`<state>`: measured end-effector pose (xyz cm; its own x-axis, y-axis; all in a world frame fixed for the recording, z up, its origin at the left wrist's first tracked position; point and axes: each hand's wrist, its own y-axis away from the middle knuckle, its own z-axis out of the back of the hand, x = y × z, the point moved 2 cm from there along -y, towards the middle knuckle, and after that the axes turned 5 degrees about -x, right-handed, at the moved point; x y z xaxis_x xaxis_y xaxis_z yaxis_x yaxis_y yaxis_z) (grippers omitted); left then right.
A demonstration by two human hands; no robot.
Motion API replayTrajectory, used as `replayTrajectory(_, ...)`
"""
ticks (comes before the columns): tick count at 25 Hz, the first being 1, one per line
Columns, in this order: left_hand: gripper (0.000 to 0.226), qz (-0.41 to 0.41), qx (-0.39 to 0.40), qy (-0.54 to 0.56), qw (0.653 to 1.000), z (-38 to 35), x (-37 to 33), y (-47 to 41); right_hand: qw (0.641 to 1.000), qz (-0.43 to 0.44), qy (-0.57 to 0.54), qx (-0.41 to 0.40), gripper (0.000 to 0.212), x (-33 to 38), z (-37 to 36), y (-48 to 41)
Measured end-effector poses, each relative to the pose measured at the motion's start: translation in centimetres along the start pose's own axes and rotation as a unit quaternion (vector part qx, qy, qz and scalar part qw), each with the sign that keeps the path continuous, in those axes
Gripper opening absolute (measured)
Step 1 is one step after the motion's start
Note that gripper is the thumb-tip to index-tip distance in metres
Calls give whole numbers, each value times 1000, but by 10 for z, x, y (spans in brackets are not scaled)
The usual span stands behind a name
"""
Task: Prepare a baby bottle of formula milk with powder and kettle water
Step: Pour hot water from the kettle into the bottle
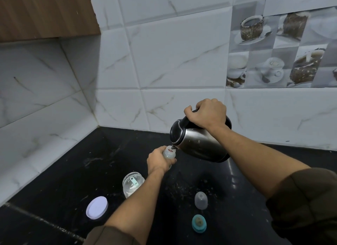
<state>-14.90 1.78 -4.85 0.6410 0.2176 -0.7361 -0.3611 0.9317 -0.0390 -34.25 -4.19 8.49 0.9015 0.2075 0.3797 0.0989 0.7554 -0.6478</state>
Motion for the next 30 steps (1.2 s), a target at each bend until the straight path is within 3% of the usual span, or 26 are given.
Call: replayTrajectory(30, 43, -1, 3, 7, 1000, 2, -2, 31, 1000, 7, -2, 22, 48, 3, 21, 17)
